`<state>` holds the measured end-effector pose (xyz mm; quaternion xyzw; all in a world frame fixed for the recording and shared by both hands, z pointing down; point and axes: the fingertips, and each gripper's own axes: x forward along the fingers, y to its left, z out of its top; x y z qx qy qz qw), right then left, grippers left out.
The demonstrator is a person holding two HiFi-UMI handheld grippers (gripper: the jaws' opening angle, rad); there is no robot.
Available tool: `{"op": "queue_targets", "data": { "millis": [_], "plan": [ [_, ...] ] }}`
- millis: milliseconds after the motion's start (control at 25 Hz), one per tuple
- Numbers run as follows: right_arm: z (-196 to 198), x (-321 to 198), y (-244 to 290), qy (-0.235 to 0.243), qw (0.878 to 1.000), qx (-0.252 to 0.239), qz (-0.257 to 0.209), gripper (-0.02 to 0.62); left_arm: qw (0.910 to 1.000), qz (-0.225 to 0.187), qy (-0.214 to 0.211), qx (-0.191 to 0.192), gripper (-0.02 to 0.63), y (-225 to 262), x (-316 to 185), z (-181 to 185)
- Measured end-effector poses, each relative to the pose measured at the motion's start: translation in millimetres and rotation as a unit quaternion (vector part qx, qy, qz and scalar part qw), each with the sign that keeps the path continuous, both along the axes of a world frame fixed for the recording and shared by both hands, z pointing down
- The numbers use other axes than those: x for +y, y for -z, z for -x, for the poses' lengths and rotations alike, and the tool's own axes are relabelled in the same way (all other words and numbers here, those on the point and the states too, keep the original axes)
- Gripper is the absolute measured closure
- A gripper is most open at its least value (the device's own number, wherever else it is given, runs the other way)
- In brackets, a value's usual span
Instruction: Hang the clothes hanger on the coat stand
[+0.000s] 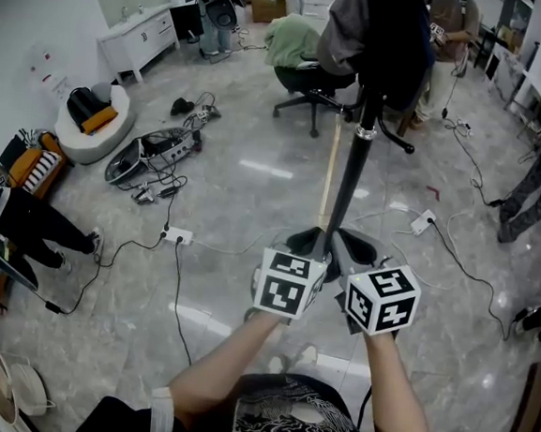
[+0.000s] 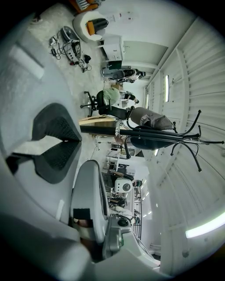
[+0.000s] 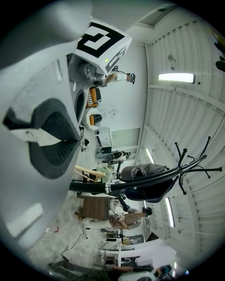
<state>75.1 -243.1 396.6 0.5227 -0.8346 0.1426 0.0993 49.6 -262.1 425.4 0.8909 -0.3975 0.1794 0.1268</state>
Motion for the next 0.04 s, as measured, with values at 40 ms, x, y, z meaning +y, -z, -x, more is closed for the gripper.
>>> {"op": "queue_targets", "data": {
  "millis": [40],
  "plan": [
    [-0.8,1.1,-1.3,0.0,1.0,0.0,0.0,0.595,1.0,0.0,0.0,-0.001,0.6,-1.2,0.7,-0.5]
  ]
}}
